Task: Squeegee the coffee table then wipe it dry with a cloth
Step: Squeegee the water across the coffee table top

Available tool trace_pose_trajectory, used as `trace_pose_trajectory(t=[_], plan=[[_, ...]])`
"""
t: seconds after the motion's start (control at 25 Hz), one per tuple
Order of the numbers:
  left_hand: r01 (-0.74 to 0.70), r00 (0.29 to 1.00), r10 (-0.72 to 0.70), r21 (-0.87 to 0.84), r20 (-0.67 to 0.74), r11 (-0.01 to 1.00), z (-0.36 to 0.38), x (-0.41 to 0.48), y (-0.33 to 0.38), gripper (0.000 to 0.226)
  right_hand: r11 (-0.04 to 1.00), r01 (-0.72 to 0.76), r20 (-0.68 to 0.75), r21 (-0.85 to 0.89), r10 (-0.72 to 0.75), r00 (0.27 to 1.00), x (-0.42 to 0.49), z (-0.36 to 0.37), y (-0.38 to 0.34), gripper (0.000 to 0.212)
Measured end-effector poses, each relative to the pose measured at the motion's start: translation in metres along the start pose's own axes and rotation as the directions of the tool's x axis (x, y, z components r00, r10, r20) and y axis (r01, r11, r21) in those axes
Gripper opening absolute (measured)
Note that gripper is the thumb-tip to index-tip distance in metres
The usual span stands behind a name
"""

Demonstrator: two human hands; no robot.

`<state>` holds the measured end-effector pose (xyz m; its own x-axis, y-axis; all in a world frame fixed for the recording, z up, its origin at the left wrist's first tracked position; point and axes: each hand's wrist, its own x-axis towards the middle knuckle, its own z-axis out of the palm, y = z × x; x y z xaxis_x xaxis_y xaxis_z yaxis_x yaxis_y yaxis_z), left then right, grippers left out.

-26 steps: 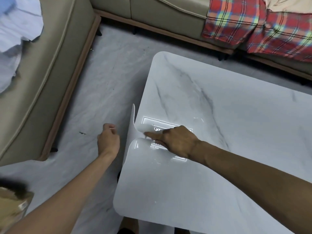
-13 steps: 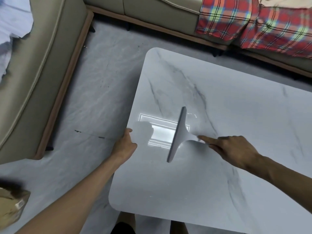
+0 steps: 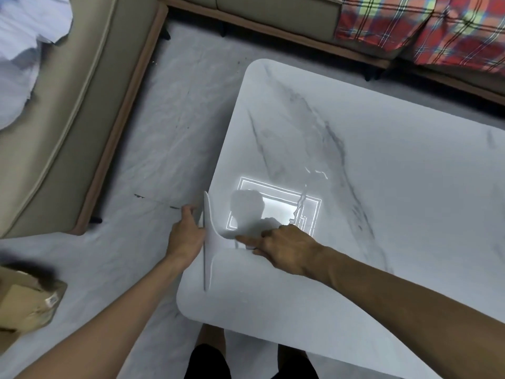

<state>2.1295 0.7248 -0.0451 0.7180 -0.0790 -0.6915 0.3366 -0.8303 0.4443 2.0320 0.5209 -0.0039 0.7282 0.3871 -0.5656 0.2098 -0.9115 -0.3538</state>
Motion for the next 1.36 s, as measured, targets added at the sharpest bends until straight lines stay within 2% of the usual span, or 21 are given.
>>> trace_pose_trajectory(t=[0.16, 0.28, 0.4, 0.48, 0.56, 0.64, 0.76, 0.84, 1.04, 1.24, 1.36], plan=[[-0.001, 0.996, -0.008, 0.103, 0.083, 0.995, 0.021, -0.018, -0.009, 0.062, 0.99, -0.104, -0.044, 0.098, 0.109, 0.993, -0.052, 0.014, 0.042, 0.048], [0.01, 0.992, -0.03, 0.155, 0.126, 0.988, 0.022, -0.018, -0.003, 0.068, 0.968, -0.231, -0.014, 0.1, 0.233, 0.972, -0.11, 0.02, 0.082, 0.05], [0.101, 0.977, -0.104, 0.025, 0.189, 0.995, 0.006, -0.016, 0.002, 0.072, 0.938, -0.335, 0.003, 0.09, 0.336, 0.942, -0.147, 0.017, 0.091, 0.047], [0.141, 0.982, -0.12, -0.138, 0.146, 0.98, -0.002, -0.015, -0.003, 0.066, 0.943, -0.305, -0.01, 0.133, 0.309, 0.951, -0.141, 0.011, 0.07, 0.044], [0.145, 0.989, -0.148, -0.288, 0.012, 0.947, -0.011, -0.015, -0.019, 0.044, 0.96, -0.194, -0.029, 0.2, 0.203, 0.979, -0.108, 0.011, 0.03, 0.041], [0.145, 0.977, -0.187, -0.322, -0.106, 0.936, -0.021, -0.018, -0.045, 0.033, 0.975, -0.076, -0.016, 0.208, 0.081, 0.997, -0.06, 0.016, -0.02, 0.042], [0.107, 0.964, -0.161, -0.245, -0.212, 0.964, -0.037, -0.031, -0.085, 0.028, 0.992, 0.057, 0.022, 0.115, -0.06, 0.998, -0.005, 0.029, -0.087, 0.041], [0.082, 0.968, -0.126, -0.2, -0.218, 0.976, -0.041, -0.039, -0.103, 0.026, 0.996, 0.065, 0.02, 0.065, -0.066, 0.998, 0.004, 0.036, -0.096, 0.041], [0.024, 0.992, -0.04, -0.135, -0.116, 0.99, -0.031, -0.056, -0.116, 0.017, 0.991, -0.105, -0.052, 0.087, 0.11, 0.993, -0.05, 0.059, -0.045, 0.041], [0.016, 0.998, -0.018, -0.037, -0.055, 0.999, -0.012, -0.06, -0.111, 0.016, 0.934, -0.352, -0.052, 0.058, 0.355, 0.933, -0.13, 0.051, -0.016, 0.045], [0.064, 0.998, -0.064, 0.006, -0.001, 0.998, 0.0, -0.06, -0.111, 0.039, 0.94, -0.328, -0.018, 0.098, 0.331, 0.943, -0.133, 0.053, -0.037, 0.045]])
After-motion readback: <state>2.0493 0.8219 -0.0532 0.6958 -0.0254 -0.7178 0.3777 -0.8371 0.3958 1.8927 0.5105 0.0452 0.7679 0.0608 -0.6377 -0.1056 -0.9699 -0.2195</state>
